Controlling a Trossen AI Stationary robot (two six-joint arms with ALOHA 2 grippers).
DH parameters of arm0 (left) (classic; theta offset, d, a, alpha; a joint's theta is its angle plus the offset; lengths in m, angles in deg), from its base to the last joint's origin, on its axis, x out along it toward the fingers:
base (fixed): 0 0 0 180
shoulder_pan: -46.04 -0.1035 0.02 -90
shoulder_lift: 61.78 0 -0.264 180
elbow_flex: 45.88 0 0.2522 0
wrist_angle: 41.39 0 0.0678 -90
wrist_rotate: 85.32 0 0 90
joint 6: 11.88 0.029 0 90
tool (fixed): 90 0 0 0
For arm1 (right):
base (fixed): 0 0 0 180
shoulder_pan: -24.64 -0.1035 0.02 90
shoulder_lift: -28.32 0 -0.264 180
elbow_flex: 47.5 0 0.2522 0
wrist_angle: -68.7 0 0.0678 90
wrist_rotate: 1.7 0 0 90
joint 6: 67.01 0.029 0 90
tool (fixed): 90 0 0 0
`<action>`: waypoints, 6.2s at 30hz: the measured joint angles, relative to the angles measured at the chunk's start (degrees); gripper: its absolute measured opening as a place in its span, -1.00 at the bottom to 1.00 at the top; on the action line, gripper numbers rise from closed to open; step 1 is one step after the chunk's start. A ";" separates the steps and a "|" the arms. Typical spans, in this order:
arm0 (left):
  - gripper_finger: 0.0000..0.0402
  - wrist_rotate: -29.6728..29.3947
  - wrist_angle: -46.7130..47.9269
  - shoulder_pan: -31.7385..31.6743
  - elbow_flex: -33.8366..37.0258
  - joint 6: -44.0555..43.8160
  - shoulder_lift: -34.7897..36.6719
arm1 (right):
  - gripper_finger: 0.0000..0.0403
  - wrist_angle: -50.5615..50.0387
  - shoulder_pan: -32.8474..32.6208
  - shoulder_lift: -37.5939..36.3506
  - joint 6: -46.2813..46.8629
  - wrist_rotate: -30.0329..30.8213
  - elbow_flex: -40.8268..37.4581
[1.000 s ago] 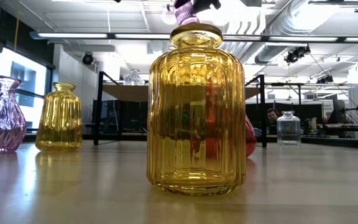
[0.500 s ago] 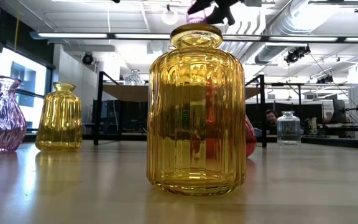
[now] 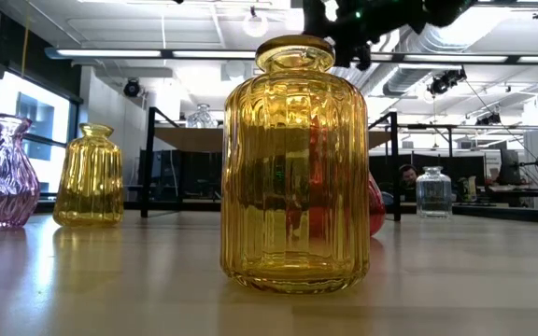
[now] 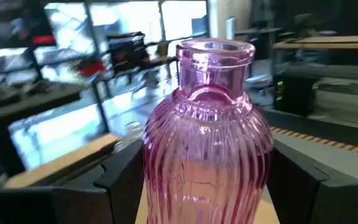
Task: Sort vases onto shelf
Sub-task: Put the top violet vase on the shelf
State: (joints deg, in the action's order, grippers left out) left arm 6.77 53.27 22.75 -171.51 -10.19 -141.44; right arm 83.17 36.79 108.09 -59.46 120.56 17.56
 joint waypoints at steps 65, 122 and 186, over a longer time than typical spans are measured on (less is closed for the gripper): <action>-0.02 -0.44 -0.72 0.07 0.04 0.00 -0.04 | 0.31 3.10 9.48 11.08 2.91 -1.40 -0.46; -0.02 -0.42 -1.18 0.09 0.04 0.00 -0.04 | 0.37 2.92 7.80 11.03 1.03 1.26 -0.46; -0.02 -0.39 -1.22 0.09 0.04 0.00 -0.05 | 0.53 -19.43 6.89 4.35 -5.03 4.36 17.03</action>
State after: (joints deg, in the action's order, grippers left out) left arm 6.37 52.05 22.84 -171.47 -10.19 -141.49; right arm 63.74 43.68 112.45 -64.49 124.92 34.59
